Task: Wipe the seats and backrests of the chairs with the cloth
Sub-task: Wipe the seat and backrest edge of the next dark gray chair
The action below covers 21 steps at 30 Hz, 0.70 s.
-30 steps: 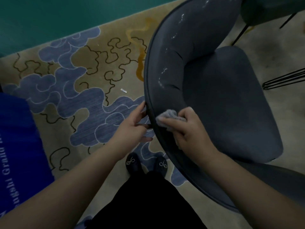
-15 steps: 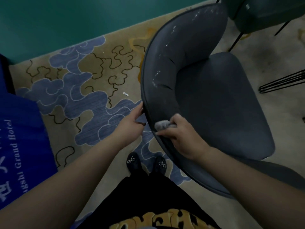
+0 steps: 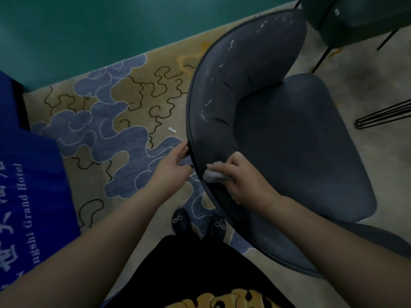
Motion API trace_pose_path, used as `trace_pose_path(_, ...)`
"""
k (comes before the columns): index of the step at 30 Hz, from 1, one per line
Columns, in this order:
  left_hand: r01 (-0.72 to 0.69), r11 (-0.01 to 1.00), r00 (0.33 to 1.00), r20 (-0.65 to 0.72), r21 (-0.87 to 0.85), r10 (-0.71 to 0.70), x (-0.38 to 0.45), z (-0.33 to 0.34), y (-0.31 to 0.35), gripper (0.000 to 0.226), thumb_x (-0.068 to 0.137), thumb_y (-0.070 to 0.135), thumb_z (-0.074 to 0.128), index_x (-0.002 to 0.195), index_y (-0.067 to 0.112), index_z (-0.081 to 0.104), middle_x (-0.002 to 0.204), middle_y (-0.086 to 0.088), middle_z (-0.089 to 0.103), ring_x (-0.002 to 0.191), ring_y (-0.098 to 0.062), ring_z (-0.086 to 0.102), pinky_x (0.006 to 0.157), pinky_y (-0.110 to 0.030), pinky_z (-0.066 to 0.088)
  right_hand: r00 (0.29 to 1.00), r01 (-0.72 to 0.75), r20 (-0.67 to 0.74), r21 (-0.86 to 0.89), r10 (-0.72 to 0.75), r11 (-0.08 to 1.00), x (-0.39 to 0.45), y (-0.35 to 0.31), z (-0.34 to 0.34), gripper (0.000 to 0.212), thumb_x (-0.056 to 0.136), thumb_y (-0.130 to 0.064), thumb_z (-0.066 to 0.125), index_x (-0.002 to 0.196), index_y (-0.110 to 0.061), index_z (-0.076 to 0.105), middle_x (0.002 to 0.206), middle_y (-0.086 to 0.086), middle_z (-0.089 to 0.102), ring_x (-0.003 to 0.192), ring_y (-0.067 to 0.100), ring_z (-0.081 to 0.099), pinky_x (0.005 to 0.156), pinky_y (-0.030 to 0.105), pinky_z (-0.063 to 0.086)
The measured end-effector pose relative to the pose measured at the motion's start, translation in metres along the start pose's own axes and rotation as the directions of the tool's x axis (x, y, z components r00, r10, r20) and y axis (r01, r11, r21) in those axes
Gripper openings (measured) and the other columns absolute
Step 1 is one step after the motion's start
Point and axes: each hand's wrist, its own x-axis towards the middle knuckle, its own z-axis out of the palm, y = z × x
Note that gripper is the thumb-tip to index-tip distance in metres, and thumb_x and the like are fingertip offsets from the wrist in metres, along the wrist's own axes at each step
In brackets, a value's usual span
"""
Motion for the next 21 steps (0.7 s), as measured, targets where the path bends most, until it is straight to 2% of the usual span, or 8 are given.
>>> trace_pose_path(3, -0.021, 1.000, 1.000, -0.014, -0.018, 0.020, 0.006, 0.001, 0.004, 0.070, 0.089, 0.001, 0.053, 0.136, 0.052, 0.041, 0.130, 0.024, 0.052, 0.086, -0.001, 0.067, 0.074, -0.039, 0.057, 0.990, -0.023, -0.135, 0.029, 0.026, 0.999, 0.029, -0.002, 0.004, 0.041, 0.089, -0.009, 0.064, 0.128, -0.021, 0.061, 0.095, 0.011, 0.043, 0.082, 0.021, 0.050, 0.077, 0.023, 0.045)
trace_pose_path(6, -0.021, 0.999, 0.999, -0.032, -0.032, 0.020, 0.016, -0.001, 0.007, 0.068, 0.089, 0.009, 0.058, 0.145, 0.044, 0.039, 0.137, 0.021, 0.050, 0.101, 0.001, 0.063, 0.076, -0.029, 0.056, 0.989, -0.023, -0.148, 0.020, 0.026, 1.000, 0.032, -0.003, 0.013, 0.039, 0.087, -0.008, 0.065, 0.122, -0.023, 0.066, 0.094, 0.012, 0.044, 0.081, 0.023, 0.052, 0.079, 0.029, 0.048)
trace_pose_path(8, -0.027, 0.999, 0.999, -0.034, -0.034, 0.025, 0.023, -0.004, 0.008, 0.067, 0.091, 0.012, 0.058, 0.145, 0.045, 0.037, 0.142, 0.019, 0.048, 0.112, -0.007, 0.061, 0.086, -0.037, 0.056, 0.979, -0.040, -0.199, 0.030, 0.045, 0.999, 0.025, -0.003, 0.020, 0.039, 0.085, -0.004, 0.065, 0.119, -0.022, 0.067, 0.093, 0.013, 0.044, 0.080, 0.025, 0.053, 0.079, 0.037, 0.051)
trace_pose_path(10, -0.055, 0.998, 0.998, -0.012, -0.042, 0.055, 0.029, -0.005, 0.009, 0.066, 0.091, 0.013, 0.058, 0.142, 0.049, 0.038, 0.136, 0.024, 0.051, 0.101, -0.010, 0.067, 0.083, -0.043, 0.058, 0.958, -0.067, -0.277, 0.027, 0.072, 0.997, 0.030, -0.001, 0.024, 0.039, 0.084, -0.001, 0.065, 0.118, -0.021, 0.068, 0.093, 0.013, 0.044, 0.079, 0.026, 0.053, 0.077, 0.039, 0.052)
trace_pose_path(13, -0.069, 0.994, 0.998, 0.006, -0.081, 0.070, 0.043, -0.008, 0.011, 0.067, 0.087, 0.012, 0.059, 0.137, 0.053, 0.042, 0.129, 0.026, 0.055, 0.096, -0.010, 0.069, 0.079, -0.046, 0.060, 0.914, -0.098, -0.393, 0.026, 0.101, 0.995, 0.063, 0.004, 0.024, 0.039, 0.084, 0.000, 0.065, 0.119, -0.017, 0.068, 0.091, 0.011, 0.041, 0.077, 0.022, 0.049, 0.075, 0.029, 0.050)
trace_pose_path(17, -0.071, 0.988, 0.996, 0.046, -0.134, 0.078, 0.064, -0.020, 0.018, 0.074, 0.085, 0.013, 0.059, 0.140, 0.055, 0.035, 0.135, 0.026, 0.050, 0.097, -0.007, 0.069, 0.079, -0.044, 0.060, 0.904, -0.113, -0.416, -0.003, 0.102, 0.994, 0.114, 0.010, 0.019, 0.040, 0.086, 0.000, 0.064, 0.123, -0.015, 0.065, 0.092, 0.012, 0.040, 0.078, 0.022, 0.047, 0.076, 0.023, 0.044)
trace_pose_path(19, -0.069, 0.989, 0.993, 0.083, -0.128, 0.080, 0.074, -0.026, 0.025, 0.074, 0.087, 0.009, 0.058, 0.139, 0.057, 0.036, 0.129, 0.032, 0.050, 0.095, -0.010, 0.070, 0.077, -0.045, 0.060, 0.847, -0.214, -0.483, 0.071, 0.221, 0.974, 0.130, 0.018, 0.011, 0.038, 0.090, -0.005, 0.061, 0.126, -0.016, 0.062, 0.096, 0.011, 0.039, 0.080, 0.012, 0.047, 0.078, 0.010, 0.040)
trace_pose_path(21, -0.065, 0.992, 0.989, 0.129, -0.104, 0.078, 0.084, -0.031, 0.034, 0.077, 0.087, 0.006, 0.058, 0.141, 0.055, 0.035, 0.126, 0.035, 0.050, 0.095, -0.016, 0.070, 0.077, -0.048, 0.060, 0.730, -0.291, -0.579, 0.218, 0.363, 0.932, 0.137, 0.020, 0.005, 0.035, 0.093, -0.010, 0.059, 0.127, -0.019, 0.061, 0.099, 0.008, 0.039, 0.076, -0.006, 0.049, 0.072, -0.004, 0.035)
